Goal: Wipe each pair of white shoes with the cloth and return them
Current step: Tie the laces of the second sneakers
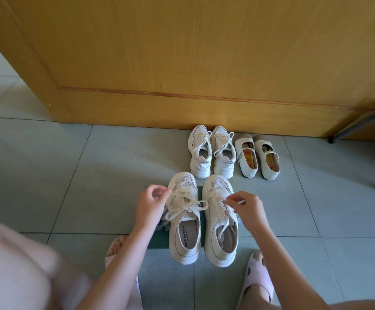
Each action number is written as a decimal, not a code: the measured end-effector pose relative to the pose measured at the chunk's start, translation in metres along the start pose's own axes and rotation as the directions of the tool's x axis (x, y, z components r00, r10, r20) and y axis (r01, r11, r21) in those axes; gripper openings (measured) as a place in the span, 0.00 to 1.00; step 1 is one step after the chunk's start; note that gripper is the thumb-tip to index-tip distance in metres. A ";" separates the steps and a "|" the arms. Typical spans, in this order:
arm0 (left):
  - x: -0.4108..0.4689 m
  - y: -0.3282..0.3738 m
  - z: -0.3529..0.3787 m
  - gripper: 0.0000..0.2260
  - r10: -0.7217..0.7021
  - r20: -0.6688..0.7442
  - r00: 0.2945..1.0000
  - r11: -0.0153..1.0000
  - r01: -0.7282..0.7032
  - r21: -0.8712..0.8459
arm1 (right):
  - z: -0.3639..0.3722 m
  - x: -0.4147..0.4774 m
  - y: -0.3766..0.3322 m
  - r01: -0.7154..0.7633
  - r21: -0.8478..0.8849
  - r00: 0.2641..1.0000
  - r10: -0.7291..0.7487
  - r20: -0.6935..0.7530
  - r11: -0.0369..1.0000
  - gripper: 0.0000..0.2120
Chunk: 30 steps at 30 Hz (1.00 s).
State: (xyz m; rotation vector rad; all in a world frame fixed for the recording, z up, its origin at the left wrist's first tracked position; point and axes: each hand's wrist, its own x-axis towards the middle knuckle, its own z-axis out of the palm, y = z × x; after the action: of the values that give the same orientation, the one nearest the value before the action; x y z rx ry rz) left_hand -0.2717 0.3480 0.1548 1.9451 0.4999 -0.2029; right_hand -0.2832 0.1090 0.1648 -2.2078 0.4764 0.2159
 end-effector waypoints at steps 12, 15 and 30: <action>-0.048 0.016 0.082 0.05 0.320 0.328 0.889 0.909 -0.386 0.158 | 0.021 -0.045 0.012 -0.233 -0.500 0.971 0.170 -0.169 0.834 0.20; -0.050 0.011 0.086 0.07 0.310 0.353 0.883 0.900 -0.392 0.189 | 0.036 -0.046 0.021 -0.252 -0.391 0.965 0.200 -0.170 0.885 0.14; -0.031 0.024 0.101 0.08 0.229 0.507 0.831 0.945 -0.314 0.088 | -0.015 0.008 -0.031 0.094 0.173 0.980 -0.060 -0.190 0.981 0.11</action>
State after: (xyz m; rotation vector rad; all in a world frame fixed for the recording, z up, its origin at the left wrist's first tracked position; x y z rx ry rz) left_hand -0.2805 0.2405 0.1440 2.0044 -0.1412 -0.5540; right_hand -0.2629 0.1128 0.1937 -2.0715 0.4900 -0.0722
